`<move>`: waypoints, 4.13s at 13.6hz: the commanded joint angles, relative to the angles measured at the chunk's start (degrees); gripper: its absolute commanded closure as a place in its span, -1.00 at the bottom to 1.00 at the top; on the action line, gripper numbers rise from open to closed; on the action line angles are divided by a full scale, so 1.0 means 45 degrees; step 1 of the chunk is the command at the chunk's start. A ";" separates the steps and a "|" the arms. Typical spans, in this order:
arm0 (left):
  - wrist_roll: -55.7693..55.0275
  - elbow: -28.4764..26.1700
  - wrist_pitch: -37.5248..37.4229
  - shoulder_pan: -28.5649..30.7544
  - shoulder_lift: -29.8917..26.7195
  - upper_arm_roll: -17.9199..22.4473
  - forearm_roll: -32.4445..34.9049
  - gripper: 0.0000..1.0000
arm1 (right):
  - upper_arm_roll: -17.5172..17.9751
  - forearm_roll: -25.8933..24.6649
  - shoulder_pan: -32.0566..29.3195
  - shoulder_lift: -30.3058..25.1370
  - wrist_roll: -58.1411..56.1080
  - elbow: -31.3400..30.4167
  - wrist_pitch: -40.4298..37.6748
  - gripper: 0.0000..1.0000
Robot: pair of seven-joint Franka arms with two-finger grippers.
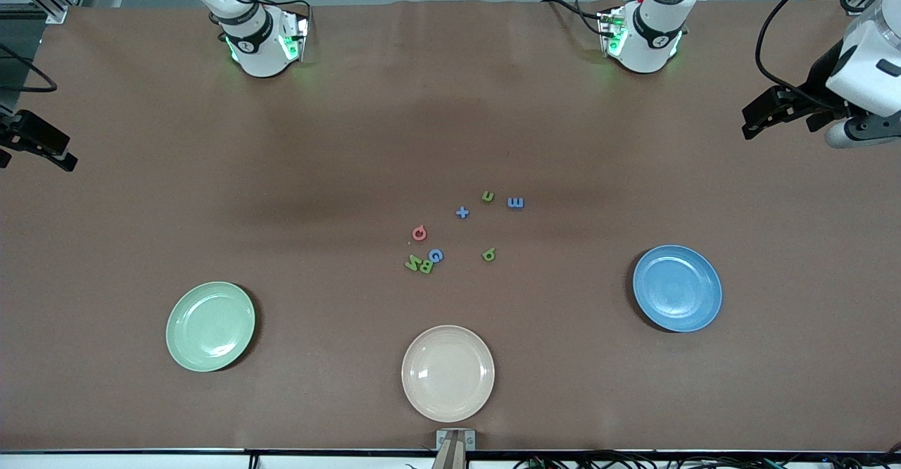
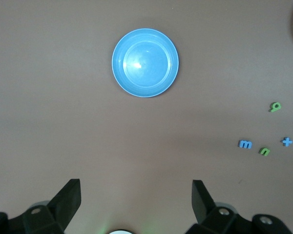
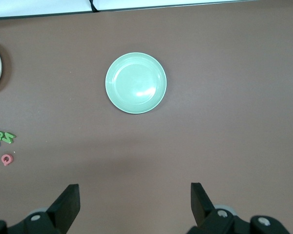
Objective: Sort upper and lower case letters into plates
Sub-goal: 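Reach both grippers out toward the pile of foam letters, then grasp the blue m with the left gripper while the right gripper lowers, then carry the m toward the blue plate while the right gripper grasps pink q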
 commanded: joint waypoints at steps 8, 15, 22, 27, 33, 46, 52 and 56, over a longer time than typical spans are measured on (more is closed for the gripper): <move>-0.3584 -0.3821 0.6602 -0.2068 0.3025 -0.1558 0.0291 -1.00 | 0.0249 0.0310 0.0580 0.2126 -0.0079 0.0142 0.0779 -1.00; -0.5187 -0.3750 0.9754 -0.3733 0.6091 -0.1927 0.0017 -0.69 | 0.0230 0.0252 0.2845 0.5780 0.0366 0.0103 0.3750 -1.00; -0.5461 -0.3746 1.0905 -0.5003 0.7560 -0.2125 0.0155 -0.62 | 0.0249 0.0271 0.5209 0.7521 0.5246 -0.0034 0.5081 -1.00; -0.5791 -0.4506 1.0868 -0.5043 0.7445 -0.2125 0.0447 -0.61 | 0.0268 0.1109 0.6715 0.8050 0.7865 -0.1182 0.7165 -1.00; -0.5968 -0.5192 1.0966 -0.4906 0.7542 -0.2125 0.0447 -0.58 | 0.0249 0.1326 0.8200 0.8830 0.9821 -0.1890 0.9415 -1.00; -0.5969 -0.4764 1.1396 -0.4926 0.7951 -0.2066 0.1014 -0.20 | 0.0171 0.0546 0.9100 0.9534 0.9744 -0.1890 1.0023 -0.66; -0.5969 -0.4665 1.1396 -0.4906 0.8011 -0.2066 0.1033 0.41 | 0.0190 0.0369 0.9100 0.9574 0.9725 -0.1890 0.9964 0.16; -0.5948 -0.4684 1.0775 -0.3974 0.7078 -0.2047 0.1053 0.98 | 0.0190 0.0369 0.9042 0.9554 0.9803 -0.1851 0.9886 0.72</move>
